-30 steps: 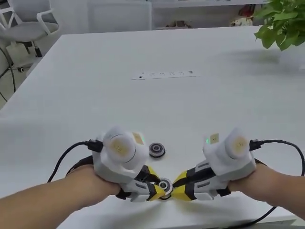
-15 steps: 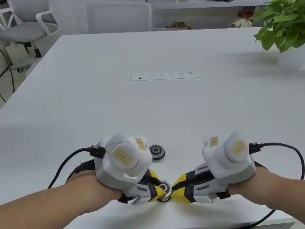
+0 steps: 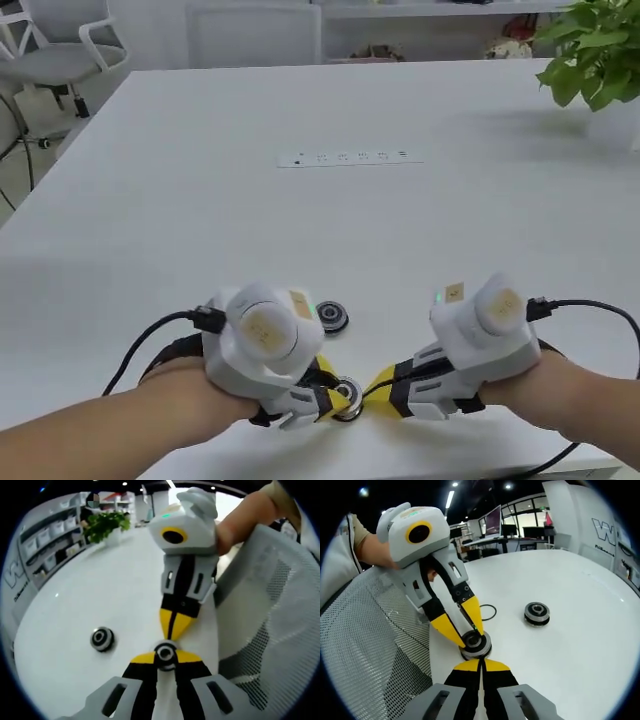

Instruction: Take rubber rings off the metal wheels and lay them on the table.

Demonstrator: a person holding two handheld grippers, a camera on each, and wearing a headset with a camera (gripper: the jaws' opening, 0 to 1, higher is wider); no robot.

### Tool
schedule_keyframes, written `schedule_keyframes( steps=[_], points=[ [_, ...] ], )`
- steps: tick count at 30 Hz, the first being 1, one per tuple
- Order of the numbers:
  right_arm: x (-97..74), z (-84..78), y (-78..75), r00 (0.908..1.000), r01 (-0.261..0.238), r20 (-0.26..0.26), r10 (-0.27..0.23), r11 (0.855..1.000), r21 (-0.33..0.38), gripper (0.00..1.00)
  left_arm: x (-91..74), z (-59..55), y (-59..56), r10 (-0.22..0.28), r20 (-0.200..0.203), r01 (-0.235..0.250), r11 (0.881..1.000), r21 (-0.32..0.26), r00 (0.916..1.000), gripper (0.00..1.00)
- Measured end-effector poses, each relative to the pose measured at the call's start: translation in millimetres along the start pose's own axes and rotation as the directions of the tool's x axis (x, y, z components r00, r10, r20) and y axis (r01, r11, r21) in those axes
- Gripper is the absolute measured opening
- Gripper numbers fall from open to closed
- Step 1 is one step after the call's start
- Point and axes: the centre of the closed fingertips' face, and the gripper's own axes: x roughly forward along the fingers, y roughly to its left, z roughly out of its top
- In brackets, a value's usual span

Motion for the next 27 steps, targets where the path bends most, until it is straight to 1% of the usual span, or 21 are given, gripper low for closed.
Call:
schedule_keyframes(
  steps=[4,7,11,18,20,22,24,27],
  points=[
    [-1.8,2.1,-0.2,0.9997,-0.004,0.022,0.003,0.999,0.039,0.0,-0.1,0.1,-0.3,0.005,-0.002,-0.005,1.0,0.004,1.0,0.13],
    [-3.6,2.0,-0.8,0.9996,-0.002,0.028,0.001,0.999,0.053,0.0,-0.3,-0.1,-0.2,0.006,-0.002,-0.006,1.0,0.006,1.0,0.13],
    [-7.4,5.3,-3.0,0.9984,-0.002,0.057,-0.003,0.995,0.098,0.0,-0.3,-0.2,-0.2,0.007,-0.001,-0.007,1.0,0.007,1.0,0.13],
    [-8.7,7.0,-2.6,0.9974,-0.005,0.072,-0.004,0.992,0.13,0.0,-0.3,-0.2,-0.7,0.01,-0.003,-0.01,1.0,0.011,0.9999,0.13],
    [-9.4,8.3,-2.8,0.9966,-0.008,0.083,-0.004,0.989,0.147,0.0,-0.4,-0.3,-0.9,0.01,-0.003,-0.01,1.0,0.011,0.9999,0.13],
    [-10.9,12.6,-3.9,0.9942,-0.016,0.107,-0.003,0.984,0.175,0.0,-0.5,-0.3,-1.2,0.011,-0.003,-0.011,1.0,0.013,0.9999,0.13],
    [-10.4,11.6,-3.3,0.9948,-0.014,0.102,-0.003,0.985,0.173,0.0,-0.4,-0.2,-1.4,0.012,-0.004,-0.012,1.0,0.014,0.9999,0.13],
    [-10.0,12.9,-2.0,0.994,-0.02,0.109,-0.001,0.982,0.188,0.0,-0.5,-0.2,-1.6,0.016,-0.006,-0.016,1.0,0.017,0.9998,0.13]
  ],
)
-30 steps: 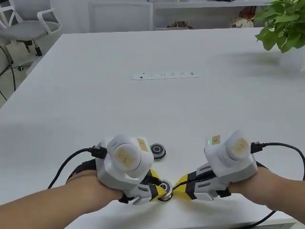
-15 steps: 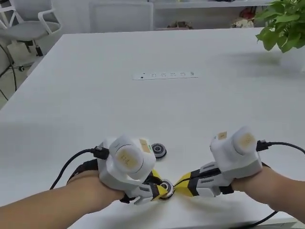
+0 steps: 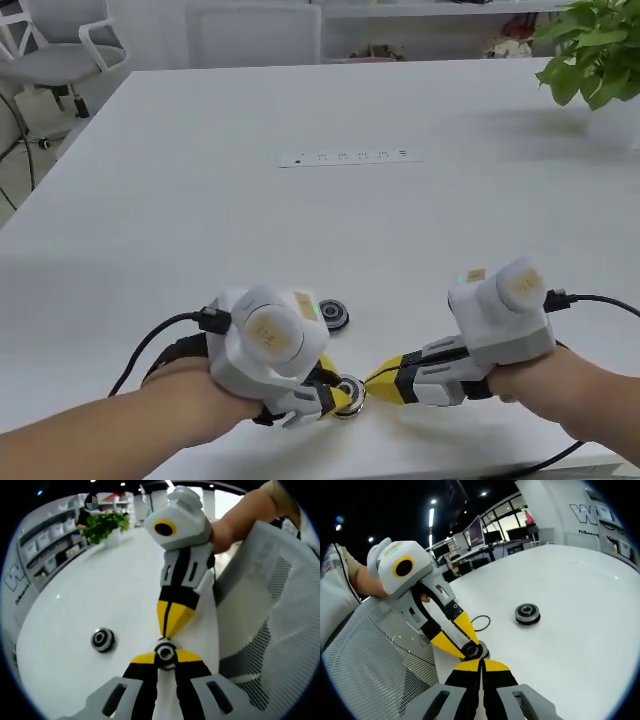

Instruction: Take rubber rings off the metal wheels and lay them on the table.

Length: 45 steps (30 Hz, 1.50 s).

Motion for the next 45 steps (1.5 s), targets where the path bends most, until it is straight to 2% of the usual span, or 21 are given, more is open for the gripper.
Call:
schedule_keyframes(
  steps=[8,45],
  points=[
    [0.0,2.5,1.7,0.9998,-0.01,0.017,0.009,1.0,0.03,0.0,0.4,0.2,0.3,0.006,-0.002,-0.006,1.0,-0.002,1.0,0.12],
    [7.5,6.9,12.8,0.9979,-0.054,0.034,0.054,0.998,-0.011,0.0,0.1,0.3,1.3,0.007,-0.003,-0.007,1.0,-0.011,1.0,0.12]
  ],
)
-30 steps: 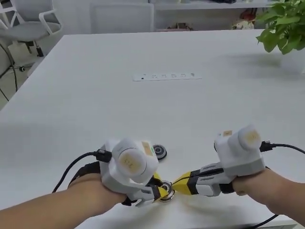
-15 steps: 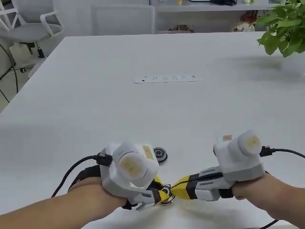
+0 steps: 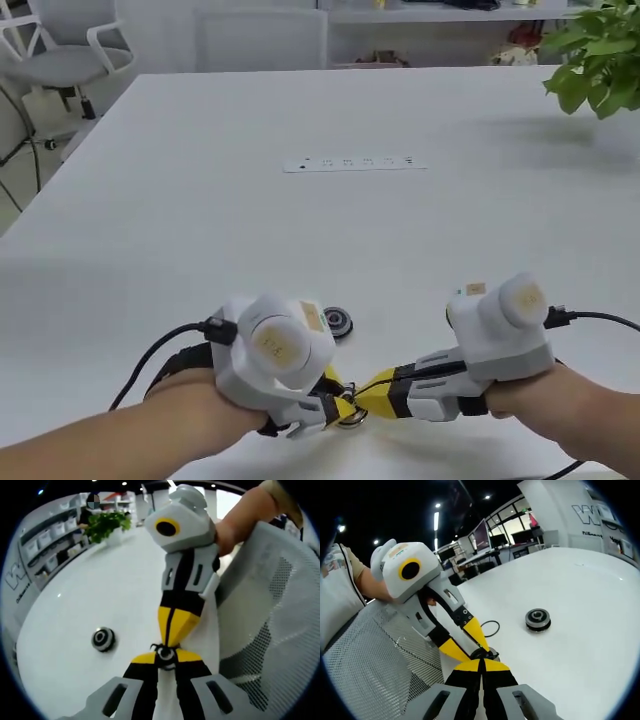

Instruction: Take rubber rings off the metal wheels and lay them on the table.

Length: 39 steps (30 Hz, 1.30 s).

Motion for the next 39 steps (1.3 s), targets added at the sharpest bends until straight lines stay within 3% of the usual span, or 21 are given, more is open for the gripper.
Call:
schedule_keyframes(
  steps=[30,32,39],
  points=[
    [-3.5,4.4,2.7,0.9985,-0.031,0.046,0.029,0.998,0.053,0.0,0.6,0.2,-0.3,0.002,0.007,-0.002,1.0,-0.001,1.0,0.12],
    [-3.9,9.7,4.3,0.9965,-0.043,0.075,0.038,0.997,0.067,0.0,0.6,0.1,-0.4,0.002,0.007,-0.002,1.0,-0.001,1.0,0.12],
    [-4.2,8.4,2.5,0.9972,-0.035,0.069,0.03,0.996,0.079,0.0,0.7,0.1,-0.4,0.002,0.008,-0.002,1.0,-0.002,1.0,0.12]
  ],
)
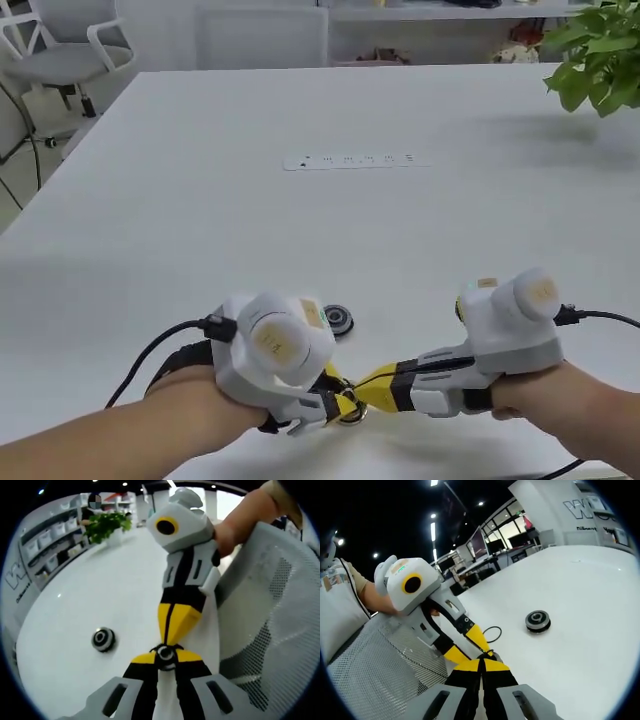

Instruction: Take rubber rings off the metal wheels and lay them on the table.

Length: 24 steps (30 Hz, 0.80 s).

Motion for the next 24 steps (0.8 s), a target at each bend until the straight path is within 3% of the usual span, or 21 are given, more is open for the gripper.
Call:
schedule_keyframes(
  steps=[24],
  points=[
    [-4.1,-1.6,-9.7,0.9992,0.041,0.003,-0.041,0.999,0.026,0.0,0.2,0.5,-0.3,0.001,0.0,-0.001,1.0,-0.012,1.0,0.14]
  ],
)
